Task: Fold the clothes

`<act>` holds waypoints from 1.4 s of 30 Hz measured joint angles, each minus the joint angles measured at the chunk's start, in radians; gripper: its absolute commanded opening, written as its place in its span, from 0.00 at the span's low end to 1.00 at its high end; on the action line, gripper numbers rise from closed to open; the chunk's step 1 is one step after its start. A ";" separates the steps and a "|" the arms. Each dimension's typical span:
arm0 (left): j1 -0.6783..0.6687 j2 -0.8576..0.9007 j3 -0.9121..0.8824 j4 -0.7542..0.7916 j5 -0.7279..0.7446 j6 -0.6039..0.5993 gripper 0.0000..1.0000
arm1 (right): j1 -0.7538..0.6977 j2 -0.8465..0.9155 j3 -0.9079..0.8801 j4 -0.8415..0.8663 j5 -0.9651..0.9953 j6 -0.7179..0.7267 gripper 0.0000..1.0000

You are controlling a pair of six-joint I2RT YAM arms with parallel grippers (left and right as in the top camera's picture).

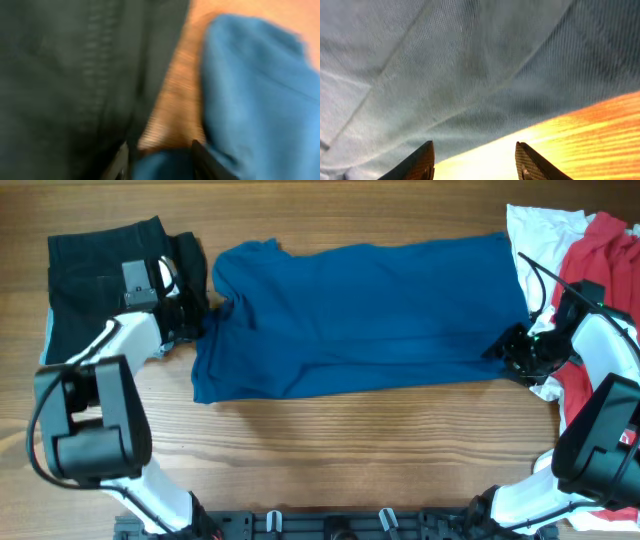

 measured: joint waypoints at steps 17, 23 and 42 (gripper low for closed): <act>0.283 0.015 0.010 -0.031 -0.202 0.003 0.50 | 0.000 0.000 0.000 -0.048 -0.003 -0.026 0.53; 0.209 -0.002 0.071 -0.017 -0.001 0.093 0.48 | 0.000 0.000 0.000 -0.051 -0.003 -0.029 0.53; 0.320 0.102 0.100 0.200 -0.122 0.216 0.47 | 0.000 0.000 0.000 -0.094 -0.003 -0.030 0.53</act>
